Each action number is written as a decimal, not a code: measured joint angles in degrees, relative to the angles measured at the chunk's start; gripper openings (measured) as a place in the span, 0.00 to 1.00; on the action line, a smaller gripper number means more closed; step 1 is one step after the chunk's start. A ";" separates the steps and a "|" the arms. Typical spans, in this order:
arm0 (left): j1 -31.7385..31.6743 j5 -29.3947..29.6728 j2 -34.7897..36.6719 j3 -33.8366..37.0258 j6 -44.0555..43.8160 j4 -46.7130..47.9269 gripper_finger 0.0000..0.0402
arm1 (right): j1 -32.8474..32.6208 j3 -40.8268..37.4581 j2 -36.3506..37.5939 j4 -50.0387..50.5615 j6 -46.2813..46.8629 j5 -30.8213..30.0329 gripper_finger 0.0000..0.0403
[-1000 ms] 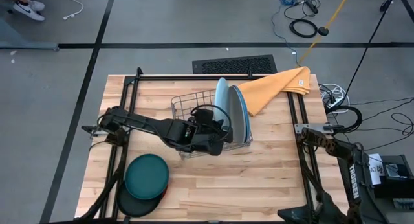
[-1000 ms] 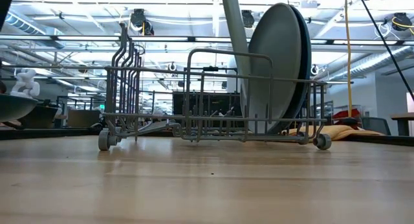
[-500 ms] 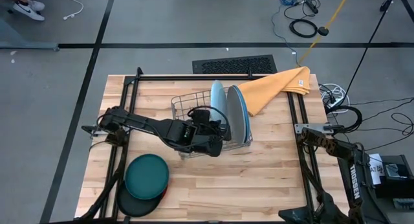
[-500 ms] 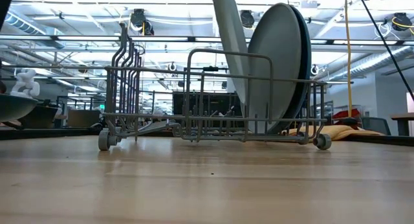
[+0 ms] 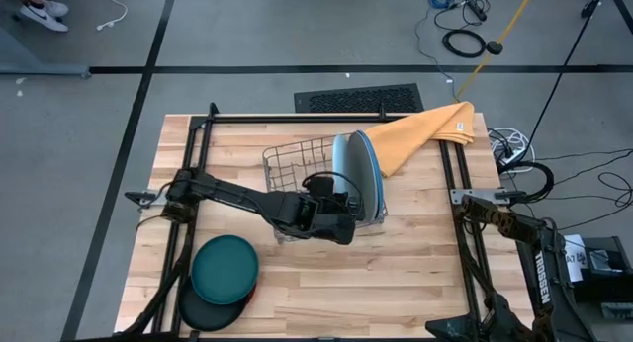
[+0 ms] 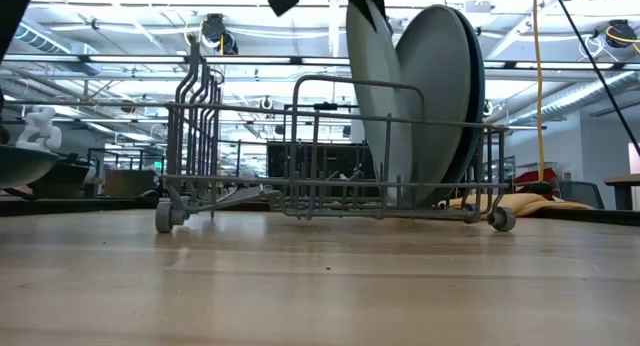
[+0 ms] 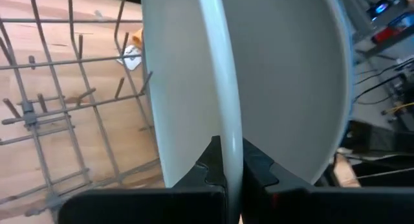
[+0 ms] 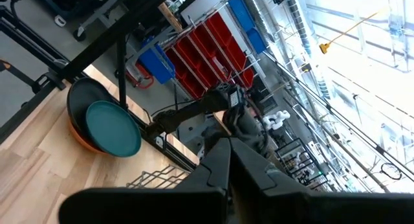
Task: Sort dishes
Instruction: Put the light blue plate into the green dish rack
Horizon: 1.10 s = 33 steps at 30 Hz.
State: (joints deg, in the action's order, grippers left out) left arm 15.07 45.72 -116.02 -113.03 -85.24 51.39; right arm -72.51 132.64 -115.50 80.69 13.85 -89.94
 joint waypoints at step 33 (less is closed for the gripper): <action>6.23 12.47 2.55 -0.51 -5.59 2.29 0.02 | -0.50 0.00 0.00 2.01 0.50 -0.06 0.00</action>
State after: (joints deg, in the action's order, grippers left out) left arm 21.30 58.19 -113.47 -113.54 -90.83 53.69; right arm -73.01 132.64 -115.50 82.70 14.35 -90.00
